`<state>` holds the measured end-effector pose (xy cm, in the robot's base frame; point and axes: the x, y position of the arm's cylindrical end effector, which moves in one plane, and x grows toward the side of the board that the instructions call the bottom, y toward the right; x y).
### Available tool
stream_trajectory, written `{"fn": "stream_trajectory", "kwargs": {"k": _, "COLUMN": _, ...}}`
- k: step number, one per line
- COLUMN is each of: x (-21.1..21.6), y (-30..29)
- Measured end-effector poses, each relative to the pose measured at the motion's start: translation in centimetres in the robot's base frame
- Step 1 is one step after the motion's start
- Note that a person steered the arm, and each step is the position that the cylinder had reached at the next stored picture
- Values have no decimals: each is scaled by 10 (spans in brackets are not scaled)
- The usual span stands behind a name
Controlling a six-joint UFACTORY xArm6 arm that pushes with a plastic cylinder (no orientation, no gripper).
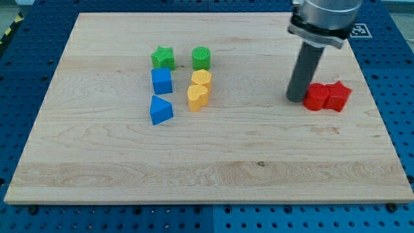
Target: Slide the green circle left a bit
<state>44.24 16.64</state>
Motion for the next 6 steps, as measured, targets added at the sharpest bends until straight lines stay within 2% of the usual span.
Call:
{"fn": "stream_trajectory", "kwargs": {"k": 1, "x": 0, "y": 3}}
{"fn": "stream_trajectory", "kwargs": {"k": 2, "x": -35, "y": -29}}
{"fn": "stream_trajectory", "kwargs": {"k": 3, "x": -74, "y": -85}}
{"fn": "stream_trajectory", "kwargs": {"k": 4, "x": -76, "y": -157}}
{"fn": "stream_trajectory", "kwargs": {"k": 5, "x": -75, "y": -200}}
{"fn": "stream_trajectory", "kwargs": {"k": 6, "x": -74, "y": -187}}
